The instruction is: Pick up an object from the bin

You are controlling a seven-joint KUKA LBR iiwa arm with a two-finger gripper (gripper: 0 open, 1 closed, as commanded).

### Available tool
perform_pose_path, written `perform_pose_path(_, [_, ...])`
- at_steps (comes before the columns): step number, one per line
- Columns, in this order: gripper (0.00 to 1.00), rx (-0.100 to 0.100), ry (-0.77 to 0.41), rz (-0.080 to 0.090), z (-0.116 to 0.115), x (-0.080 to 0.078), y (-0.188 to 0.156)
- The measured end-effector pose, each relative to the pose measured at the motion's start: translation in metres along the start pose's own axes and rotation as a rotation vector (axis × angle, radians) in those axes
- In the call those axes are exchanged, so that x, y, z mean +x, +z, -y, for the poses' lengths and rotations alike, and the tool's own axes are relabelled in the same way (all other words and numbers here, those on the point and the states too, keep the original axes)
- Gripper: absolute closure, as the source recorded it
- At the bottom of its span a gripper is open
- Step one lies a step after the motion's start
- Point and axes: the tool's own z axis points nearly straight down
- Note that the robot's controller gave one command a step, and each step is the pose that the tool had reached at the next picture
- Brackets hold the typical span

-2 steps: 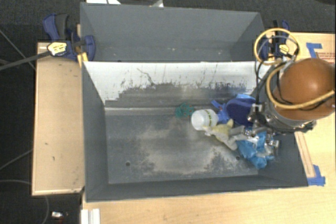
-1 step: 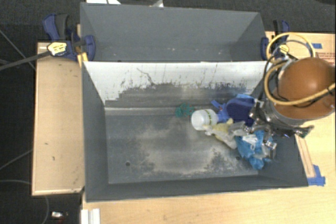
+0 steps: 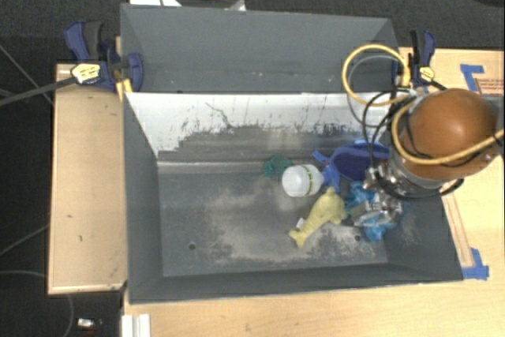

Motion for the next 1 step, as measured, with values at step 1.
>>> perform_pose_path(1, [1.0,-0.001,0.0,0.0,0.0,0.0,-0.0001])
